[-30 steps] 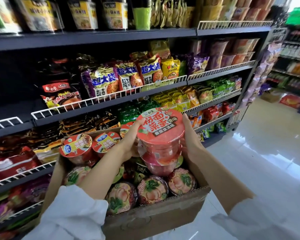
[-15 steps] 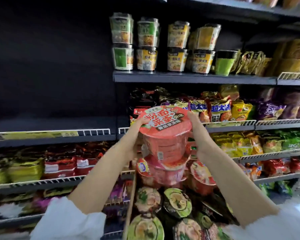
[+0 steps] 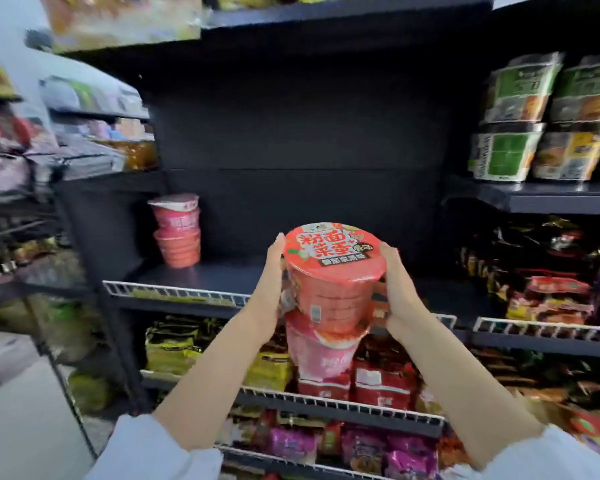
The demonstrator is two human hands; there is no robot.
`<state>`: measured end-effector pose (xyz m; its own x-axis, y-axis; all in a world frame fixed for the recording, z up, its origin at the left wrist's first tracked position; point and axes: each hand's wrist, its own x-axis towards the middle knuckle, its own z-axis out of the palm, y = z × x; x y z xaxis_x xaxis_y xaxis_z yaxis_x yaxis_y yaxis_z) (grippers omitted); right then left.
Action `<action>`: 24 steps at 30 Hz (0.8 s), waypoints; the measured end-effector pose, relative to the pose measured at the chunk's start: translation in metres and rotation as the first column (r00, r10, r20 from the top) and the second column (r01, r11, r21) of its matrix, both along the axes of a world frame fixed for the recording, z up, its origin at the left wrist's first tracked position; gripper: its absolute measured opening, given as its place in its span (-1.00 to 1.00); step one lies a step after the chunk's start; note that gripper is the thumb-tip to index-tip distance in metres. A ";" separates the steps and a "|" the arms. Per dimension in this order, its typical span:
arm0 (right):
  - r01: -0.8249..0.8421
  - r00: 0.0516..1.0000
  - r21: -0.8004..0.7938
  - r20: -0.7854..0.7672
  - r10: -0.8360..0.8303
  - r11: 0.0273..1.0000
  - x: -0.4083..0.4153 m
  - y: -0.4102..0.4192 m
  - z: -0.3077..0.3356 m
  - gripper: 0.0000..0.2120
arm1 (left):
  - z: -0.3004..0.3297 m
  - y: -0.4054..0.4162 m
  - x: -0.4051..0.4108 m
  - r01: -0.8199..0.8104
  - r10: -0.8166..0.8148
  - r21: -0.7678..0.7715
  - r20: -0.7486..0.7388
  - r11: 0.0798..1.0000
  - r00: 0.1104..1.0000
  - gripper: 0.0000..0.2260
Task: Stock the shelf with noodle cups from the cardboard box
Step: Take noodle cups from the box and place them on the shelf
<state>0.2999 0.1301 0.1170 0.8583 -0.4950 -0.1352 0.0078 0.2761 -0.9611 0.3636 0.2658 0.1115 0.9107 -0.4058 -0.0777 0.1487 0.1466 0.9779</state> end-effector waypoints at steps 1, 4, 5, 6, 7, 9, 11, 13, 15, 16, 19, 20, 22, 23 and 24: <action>-0.036 0.999 0.004 0.012 0.035 0.999 0.022 0.016 0.002 -0.67 | 0.002 0.016 0.017 -0.039 0.040 -0.005 0.014 0.999 0.999 -0.52; -0.117 0.992 0.034 0.043 0.116 0.993 0.089 0.054 0.006 -0.63 | 0.011 0.051 0.067 -0.093 0.093 -0.016 0.033 0.996 0.995 -0.59; -0.135 0.990 0.033 0.046 0.133 0.990 0.112 0.063 0.008 -0.61 | 0.015 0.058 0.086 -0.103 0.104 -0.036 0.031 0.994 0.994 -0.59; -0.150 0.988 0.028 0.045 0.149 0.988 0.137 0.071 0.009 -0.61 | 0.018 0.064 0.106 -0.114 0.116 -0.057 0.032 0.992 0.993 -0.58; -0.169 0.985 0.029 0.045 0.168 0.985 0.161 0.079 0.010 -0.62 | 0.020 0.070 0.129 -0.128 0.131 -0.062 0.041 0.990 0.991 -0.58; -0.190 0.981 0.041 0.053 0.188 0.981 0.214 0.090 0.010 -0.65 | 0.019 0.079 0.184 -0.189 0.191 -0.047 0.067 0.981 0.979 -0.56; -0.208 0.977 0.041 0.058 0.205 0.977 0.266 0.098 0.008 -0.64 | 0.016 0.087 0.242 -0.236 0.237 -0.022 0.064 0.971 0.969 -0.52; -0.241 0.969 0.040 0.067 0.238 0.970 0.318 0.102 0.006 -0.62 | 0.014 0.092 0.295 -0.283 0.284 -0.019 0.019 0.959 0.959 -0.50; -0.269 0.961 0.056 0.072 0.265 0.961 0.368 0.102 -0.001 -0.59 | 0.010 0.095 0.345 -0.287 0.286 -0.038 -0.032 0.957 0.958 -0.46; -0.282 0.958 0.054 0.072 0.278 0.958 0.391 0.102 -0.005 -0.61 | 0.008 0.096 0.367 -0.290 0.288 -0.047 -0.055 0.956 0.956 -0.46; -0.302 0.951 0.039 0.085 0.298 0.953 0.453 0.102 -0.020 -0.73 | -0.001 0.096 0.426 -0.329 0.325 -0.031 -0.090 0.944 0.941 -0.44; -0.304 0.950 0.044 0.094 0.299 0.952 0.470 0.102 -0.027 -0.78 | -0.007 0.095 0.443 -0.336 0.332 -0.022 -0.101 0.942 0.938 -0.40; -0.300 0.951 0.075 0.097 0.293 0.951 0.497 0.104 -0.039 -0.65 | -0.018 0.096 0.467 -0.364 0.362 0.007 -0.120 0.931 0.924 -0.35; -0.288 0.955 0.077 0.091 0.281 0.954 0.508 0.105 -0.045 -0.54 | -0.021 0.096 0.474 -0.381 0.381 0.023 -0.122 0.924 0.916 -0.35; -0.280 0.958 0.057 0.082 0.275 0.958 0.517 0.106 -0.052 -0.45 | -0.023 0.096 0.482 -0.397 0.399 0.037 -0.119 0.917 0.909 -0.35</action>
